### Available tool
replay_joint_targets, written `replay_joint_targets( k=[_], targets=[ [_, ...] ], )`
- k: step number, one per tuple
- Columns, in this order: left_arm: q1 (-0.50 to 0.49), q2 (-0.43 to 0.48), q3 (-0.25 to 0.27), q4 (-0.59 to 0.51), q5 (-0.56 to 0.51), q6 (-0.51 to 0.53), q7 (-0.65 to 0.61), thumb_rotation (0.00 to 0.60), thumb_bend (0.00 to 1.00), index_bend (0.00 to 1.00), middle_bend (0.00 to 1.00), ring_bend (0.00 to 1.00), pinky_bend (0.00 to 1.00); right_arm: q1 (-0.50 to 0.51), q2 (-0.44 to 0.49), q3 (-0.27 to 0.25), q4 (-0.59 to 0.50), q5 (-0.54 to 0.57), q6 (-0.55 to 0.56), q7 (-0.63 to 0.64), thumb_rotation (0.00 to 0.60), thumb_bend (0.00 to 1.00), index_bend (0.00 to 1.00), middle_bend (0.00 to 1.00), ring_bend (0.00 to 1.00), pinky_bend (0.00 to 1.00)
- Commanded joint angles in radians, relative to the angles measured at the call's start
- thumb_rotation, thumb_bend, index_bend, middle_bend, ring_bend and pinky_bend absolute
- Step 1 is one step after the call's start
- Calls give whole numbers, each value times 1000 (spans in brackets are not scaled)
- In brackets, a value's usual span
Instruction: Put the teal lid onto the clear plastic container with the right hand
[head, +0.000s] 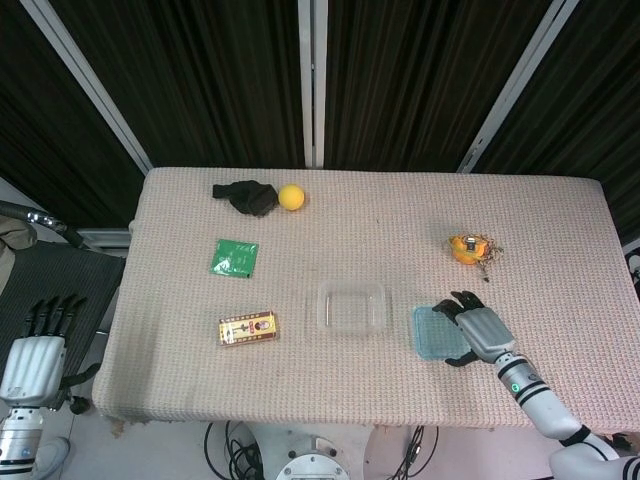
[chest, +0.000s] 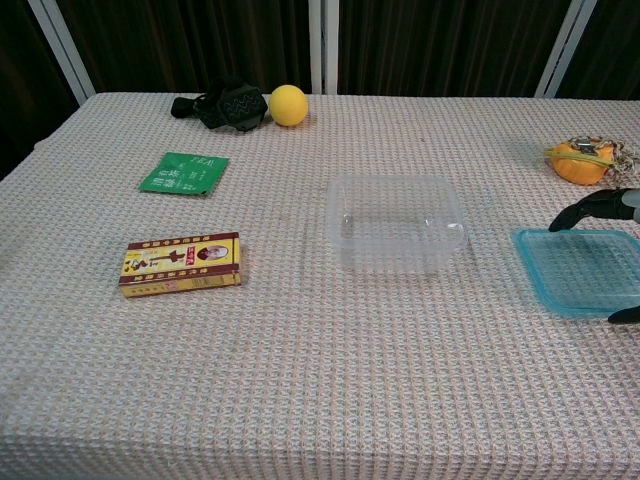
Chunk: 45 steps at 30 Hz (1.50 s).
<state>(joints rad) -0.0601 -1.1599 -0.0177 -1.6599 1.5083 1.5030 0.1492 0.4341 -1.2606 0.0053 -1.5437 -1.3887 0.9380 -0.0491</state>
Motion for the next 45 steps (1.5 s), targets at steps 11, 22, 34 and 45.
replay_joint_targets(
  k=[11,22,34,45],
  targets=[
    [1,-15,8,41,28,9,-49,600,0,101,57,0,0,79,223,99,-363,129,-23,-98,600,26,240,361,0,0],
    [-1,-34,9,87,36,9,-92,600,0,101,57,0,0,298,77,154,-511,592,10,-494,600,44,238,339,0,0],
    [-24,-41,1,102,29,-23,-101,600,0,101,57,0,0,477,-188,199,-417,933,189,-679,600,62,213,317,0,0],
    [-30,-48,-1,121,16,-36,-122,600,0,101,57,0,0,560,-248,206,-344,1010,210,-750,600,63,209,312,0,0]
  ],
)
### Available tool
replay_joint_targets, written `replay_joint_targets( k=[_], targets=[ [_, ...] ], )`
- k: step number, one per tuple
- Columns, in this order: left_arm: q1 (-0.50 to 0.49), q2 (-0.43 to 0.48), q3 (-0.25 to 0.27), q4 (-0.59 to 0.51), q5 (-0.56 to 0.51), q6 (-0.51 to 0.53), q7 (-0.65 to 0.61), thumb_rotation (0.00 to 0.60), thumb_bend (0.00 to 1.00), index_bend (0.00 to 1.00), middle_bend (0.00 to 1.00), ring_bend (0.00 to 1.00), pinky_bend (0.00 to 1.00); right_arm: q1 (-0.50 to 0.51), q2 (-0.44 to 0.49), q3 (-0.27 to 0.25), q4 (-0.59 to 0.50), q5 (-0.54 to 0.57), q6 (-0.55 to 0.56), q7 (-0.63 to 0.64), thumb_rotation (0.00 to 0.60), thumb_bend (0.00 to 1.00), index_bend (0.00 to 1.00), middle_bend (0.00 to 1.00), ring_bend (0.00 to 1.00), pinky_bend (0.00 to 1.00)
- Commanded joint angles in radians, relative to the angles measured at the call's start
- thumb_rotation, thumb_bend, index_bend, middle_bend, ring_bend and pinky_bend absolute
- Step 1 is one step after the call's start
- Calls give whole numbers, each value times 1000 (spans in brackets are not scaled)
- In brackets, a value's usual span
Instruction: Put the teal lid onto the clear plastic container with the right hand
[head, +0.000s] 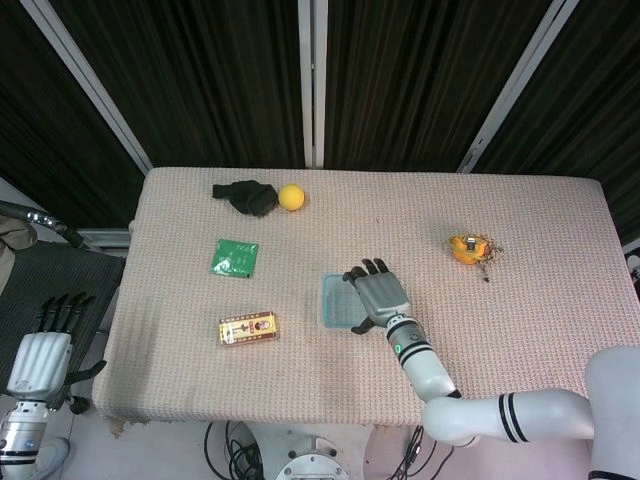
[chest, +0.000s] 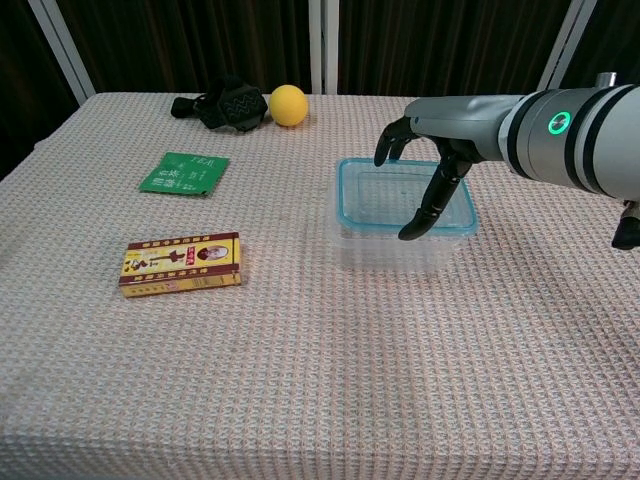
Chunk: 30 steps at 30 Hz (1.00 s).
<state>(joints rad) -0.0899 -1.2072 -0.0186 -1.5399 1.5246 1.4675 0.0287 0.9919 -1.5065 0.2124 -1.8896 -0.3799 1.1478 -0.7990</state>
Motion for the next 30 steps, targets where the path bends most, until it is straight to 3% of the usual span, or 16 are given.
replay_joint_targets(
  k=[1,30],
  targets=[
    [-1,-1,0,2,0,0,-2,600,0,101,57,0,0,3,-4,-3,2,1,0,2,600,62,209,312,0,0],
    [9,-17,10,29,3,14,-28,600,0,101,57,0,0,31,-51,-32,26,26,40,-18,600,63,206,305,0,0]
  ],
)
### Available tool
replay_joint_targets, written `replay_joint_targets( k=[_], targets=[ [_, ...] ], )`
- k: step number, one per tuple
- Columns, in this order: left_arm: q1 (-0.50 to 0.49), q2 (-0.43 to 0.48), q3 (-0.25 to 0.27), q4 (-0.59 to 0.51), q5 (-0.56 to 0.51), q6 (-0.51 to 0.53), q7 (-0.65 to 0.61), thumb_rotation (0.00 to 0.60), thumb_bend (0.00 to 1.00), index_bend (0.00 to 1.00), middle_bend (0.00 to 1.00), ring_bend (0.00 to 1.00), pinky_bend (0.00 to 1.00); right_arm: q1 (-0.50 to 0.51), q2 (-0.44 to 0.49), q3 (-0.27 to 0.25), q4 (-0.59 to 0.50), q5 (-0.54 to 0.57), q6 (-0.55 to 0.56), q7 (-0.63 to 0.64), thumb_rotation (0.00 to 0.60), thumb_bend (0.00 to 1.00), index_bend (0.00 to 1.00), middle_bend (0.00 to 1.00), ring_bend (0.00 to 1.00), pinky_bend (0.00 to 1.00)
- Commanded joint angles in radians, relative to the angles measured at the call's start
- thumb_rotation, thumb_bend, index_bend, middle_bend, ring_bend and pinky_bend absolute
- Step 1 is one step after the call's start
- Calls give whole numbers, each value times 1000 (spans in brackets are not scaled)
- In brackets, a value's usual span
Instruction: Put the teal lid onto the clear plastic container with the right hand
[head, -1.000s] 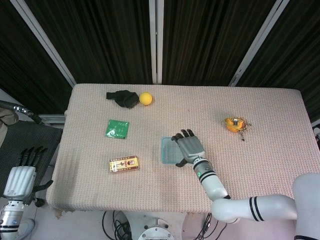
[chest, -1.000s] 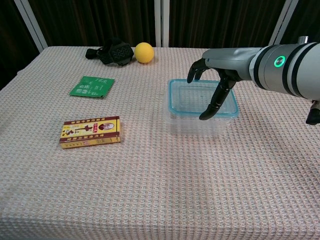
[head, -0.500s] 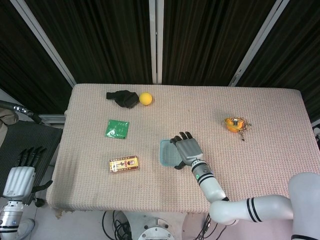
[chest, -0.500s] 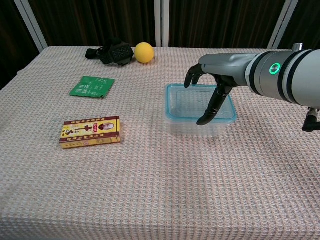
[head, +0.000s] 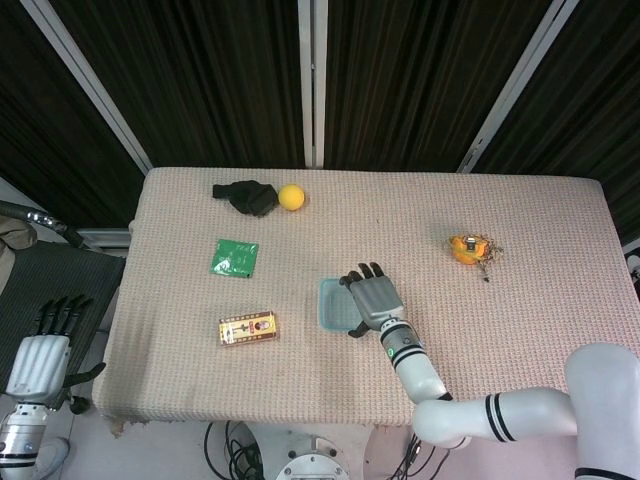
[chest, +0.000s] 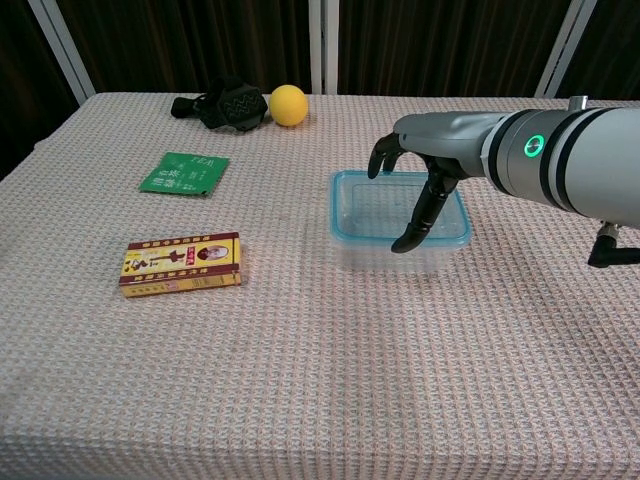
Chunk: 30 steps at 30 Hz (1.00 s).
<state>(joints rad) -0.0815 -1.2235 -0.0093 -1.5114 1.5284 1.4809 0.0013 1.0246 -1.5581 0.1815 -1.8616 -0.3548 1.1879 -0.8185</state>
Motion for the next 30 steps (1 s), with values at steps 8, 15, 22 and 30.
replay_joint_targets(
  k=[8,15,22,30],
  targets=[
    [-5,-3,-1,6,-1,-7,-3,600,0,101,57,0,0,-21,5,-16,-5,-10,14,15,600,63,203,302,0,0],
    [-8,-9,-2,11,-2,-11,-7,600,0,101,57,0,0,-21,0,-16,8,-7,-9,19,600,60,141,268,0,0],
    [-7,-9,-3,14,-3,-8,-11,600,0,101,57,0,0,-34,12,-20,0,-42,-30,48,600,2,0,108,0,0],
    [-2,-11,-2,16,-2,0,-13,600,0,101,57,0,0,-44,21,-31,-14,-88,-37,66,600,0,0,26,0,0]
  ],
)
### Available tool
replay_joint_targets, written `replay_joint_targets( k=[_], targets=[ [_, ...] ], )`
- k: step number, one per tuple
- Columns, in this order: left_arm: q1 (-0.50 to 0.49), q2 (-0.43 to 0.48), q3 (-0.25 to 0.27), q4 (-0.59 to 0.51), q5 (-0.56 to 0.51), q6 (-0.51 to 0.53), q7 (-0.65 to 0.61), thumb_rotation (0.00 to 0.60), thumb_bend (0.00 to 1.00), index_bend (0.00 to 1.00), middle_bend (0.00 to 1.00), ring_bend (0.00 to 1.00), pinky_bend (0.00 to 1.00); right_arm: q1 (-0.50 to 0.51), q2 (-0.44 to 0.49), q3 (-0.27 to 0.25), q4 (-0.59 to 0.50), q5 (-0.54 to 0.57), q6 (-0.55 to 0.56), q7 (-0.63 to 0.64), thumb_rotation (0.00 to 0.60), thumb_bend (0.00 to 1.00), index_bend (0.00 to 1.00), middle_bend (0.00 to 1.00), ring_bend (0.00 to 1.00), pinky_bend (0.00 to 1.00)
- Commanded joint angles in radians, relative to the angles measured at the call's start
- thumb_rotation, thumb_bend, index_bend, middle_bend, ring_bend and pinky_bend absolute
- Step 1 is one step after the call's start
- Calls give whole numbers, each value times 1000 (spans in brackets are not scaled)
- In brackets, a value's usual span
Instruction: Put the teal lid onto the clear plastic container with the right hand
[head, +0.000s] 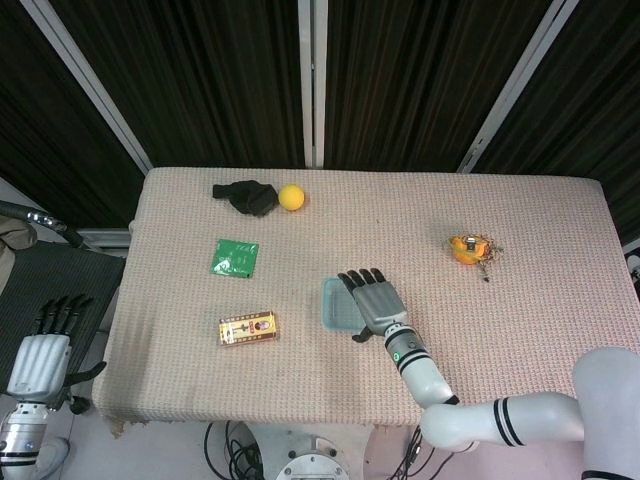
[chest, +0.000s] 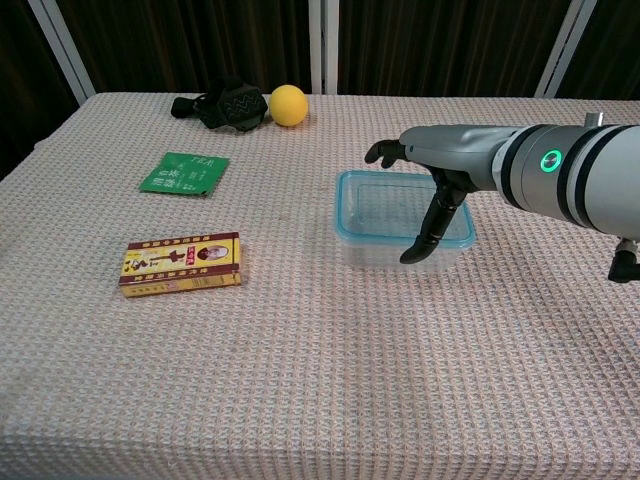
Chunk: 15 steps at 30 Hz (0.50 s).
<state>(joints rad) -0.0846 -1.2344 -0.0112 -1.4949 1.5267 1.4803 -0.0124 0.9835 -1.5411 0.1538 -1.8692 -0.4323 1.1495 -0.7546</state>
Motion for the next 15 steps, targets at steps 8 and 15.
replay_joint_targets(
  k=[8,15],
  targets=[
    [1,1,0,-2,0,1,1,600,0,101,57,0,0,-27,27,-35,-66,-145,14,23,600,0,0,71,0,0],
    [0,2,0,-5,1,1,2,600,0,101,57,0,0,11,-6,-19,-23,-87,-18,-14,600,0,0,128,0,0]
  ],
)
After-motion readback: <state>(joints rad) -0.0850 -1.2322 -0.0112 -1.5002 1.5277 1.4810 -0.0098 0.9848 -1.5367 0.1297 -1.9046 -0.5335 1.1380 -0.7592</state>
